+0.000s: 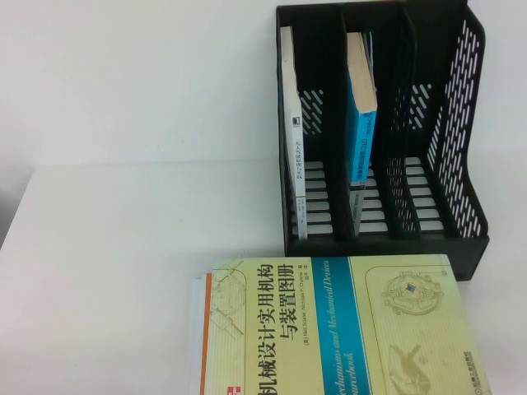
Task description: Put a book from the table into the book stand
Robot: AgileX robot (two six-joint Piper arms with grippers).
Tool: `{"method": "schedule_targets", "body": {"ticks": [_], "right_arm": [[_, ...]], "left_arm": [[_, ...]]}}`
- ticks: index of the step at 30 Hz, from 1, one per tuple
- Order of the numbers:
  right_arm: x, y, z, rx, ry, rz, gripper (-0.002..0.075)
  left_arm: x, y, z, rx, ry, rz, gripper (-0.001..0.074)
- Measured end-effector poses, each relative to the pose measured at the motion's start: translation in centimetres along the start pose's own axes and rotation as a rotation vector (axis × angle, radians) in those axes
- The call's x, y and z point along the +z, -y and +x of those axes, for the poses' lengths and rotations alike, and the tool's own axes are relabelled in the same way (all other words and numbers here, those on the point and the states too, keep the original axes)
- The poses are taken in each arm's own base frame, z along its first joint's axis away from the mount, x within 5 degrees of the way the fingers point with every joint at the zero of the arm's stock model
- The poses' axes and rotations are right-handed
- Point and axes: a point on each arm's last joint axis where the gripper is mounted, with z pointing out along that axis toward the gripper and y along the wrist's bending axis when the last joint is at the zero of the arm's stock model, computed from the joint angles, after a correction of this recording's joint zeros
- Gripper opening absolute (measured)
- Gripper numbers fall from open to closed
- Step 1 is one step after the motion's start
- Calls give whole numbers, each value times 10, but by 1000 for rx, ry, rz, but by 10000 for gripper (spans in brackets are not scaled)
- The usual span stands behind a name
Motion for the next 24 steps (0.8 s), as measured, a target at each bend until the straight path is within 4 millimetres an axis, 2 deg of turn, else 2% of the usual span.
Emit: {"method": "schedule_targets", "body": {"ticks": [12, 24], "right_arm": [[0, 0, 0, -4, 0, 0, -3], [0, 0, 0, -4, 0, 0, -3]], "left_arm": [[0, 0, 0, 143, 5, 5, -2], [0, 1, 0, 81, 6, 10, -2]]}}
